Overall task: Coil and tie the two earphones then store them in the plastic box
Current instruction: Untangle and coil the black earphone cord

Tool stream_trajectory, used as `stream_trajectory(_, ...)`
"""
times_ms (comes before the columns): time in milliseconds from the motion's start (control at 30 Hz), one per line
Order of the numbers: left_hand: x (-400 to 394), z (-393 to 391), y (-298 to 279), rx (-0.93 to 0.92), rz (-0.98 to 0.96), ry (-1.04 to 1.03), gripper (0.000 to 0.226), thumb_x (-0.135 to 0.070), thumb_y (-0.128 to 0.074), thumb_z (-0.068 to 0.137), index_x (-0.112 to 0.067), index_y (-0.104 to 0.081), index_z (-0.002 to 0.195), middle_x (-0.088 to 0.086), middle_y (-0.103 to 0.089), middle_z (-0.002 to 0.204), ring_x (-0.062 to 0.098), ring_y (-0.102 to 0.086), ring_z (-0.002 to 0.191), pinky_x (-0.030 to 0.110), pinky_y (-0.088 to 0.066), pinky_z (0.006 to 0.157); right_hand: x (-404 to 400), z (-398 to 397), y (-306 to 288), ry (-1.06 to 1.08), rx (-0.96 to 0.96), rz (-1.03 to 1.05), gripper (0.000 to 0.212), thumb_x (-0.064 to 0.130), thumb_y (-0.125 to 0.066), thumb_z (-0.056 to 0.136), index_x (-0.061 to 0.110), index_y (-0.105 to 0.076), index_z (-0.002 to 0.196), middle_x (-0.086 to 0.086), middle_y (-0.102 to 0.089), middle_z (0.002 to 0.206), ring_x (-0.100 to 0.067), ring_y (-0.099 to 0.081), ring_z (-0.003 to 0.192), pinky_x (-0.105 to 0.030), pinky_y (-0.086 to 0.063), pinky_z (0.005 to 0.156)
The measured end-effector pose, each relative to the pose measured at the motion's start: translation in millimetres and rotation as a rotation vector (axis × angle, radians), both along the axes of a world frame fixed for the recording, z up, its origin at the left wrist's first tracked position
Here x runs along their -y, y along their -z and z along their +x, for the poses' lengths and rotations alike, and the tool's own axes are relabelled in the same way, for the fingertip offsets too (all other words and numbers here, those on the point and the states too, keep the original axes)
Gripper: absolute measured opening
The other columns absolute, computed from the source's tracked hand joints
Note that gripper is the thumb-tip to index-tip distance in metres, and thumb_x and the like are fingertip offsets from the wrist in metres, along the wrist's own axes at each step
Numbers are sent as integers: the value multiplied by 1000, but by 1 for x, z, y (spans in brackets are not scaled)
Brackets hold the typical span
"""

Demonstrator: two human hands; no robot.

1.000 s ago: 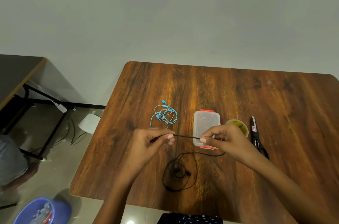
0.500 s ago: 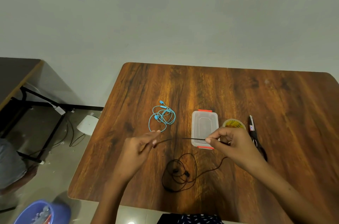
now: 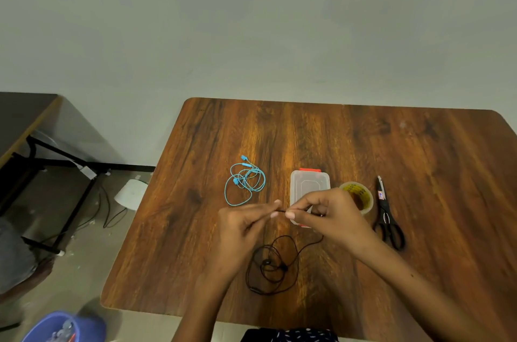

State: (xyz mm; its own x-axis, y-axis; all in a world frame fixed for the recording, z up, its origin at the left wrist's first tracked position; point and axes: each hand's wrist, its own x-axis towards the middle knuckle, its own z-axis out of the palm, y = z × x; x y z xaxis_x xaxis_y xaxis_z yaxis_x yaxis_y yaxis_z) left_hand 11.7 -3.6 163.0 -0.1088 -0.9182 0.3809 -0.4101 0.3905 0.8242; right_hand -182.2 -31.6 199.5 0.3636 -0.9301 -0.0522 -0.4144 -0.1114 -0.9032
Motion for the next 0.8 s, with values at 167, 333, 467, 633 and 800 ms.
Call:
stream_trajectory(167,0,41,6,24,-2,-130,24,-12,-70,79,-9,-73,103,-6,-74,98,4,-70,90,23,-56,77,2,-37,7,56,-59,53,5,18,-75,77,22,-75,74,10,-74,74,-3,-67,68,-21,-52,63)
stream_trajectory(333,-7,51,15,14,16,-166,25,-22,-67,81,-10,-73,103,-9,-73,101,5,-70,92,22,-55,80,-3,-53,10,98,-48,66,4,11,-73,79,13,-75,76,4,-74,72,0,-66,71,-9,-47,62)
stream_trajectory(467,-5,51,26,109,103,-128,34,-13,-63,83,-11,-65,118,-17,-68,110,3,-67,100,18,-52,85,-3,-45,7,125,-7,37,4,10,-73,78,9,-75,75,5,-72,70,-1,-65,68,-7,-46,61)
stream_trajectory(633,-6,38,27,187,164,-19,53,-22,-64,84,-18,-50,136,-13,-68,114,7,-65,104,22,-52,87,-1,-27,2,52,-53,-39,11,19,-74,79,27,-72,72,18,-71,73,-1,-63,67,-16,-46,58)
stream_trajectory(800,-7,-12,4,-38,140,74,34,-16,-69,84,-23,-67,116,-19,-65,117,2,-62,109,14,-46,92,0,-4,4,-12,-54,-95,16,23,-74,80,36,-69,71,23,-69,73,-2,-62,64,-15,-43,56)
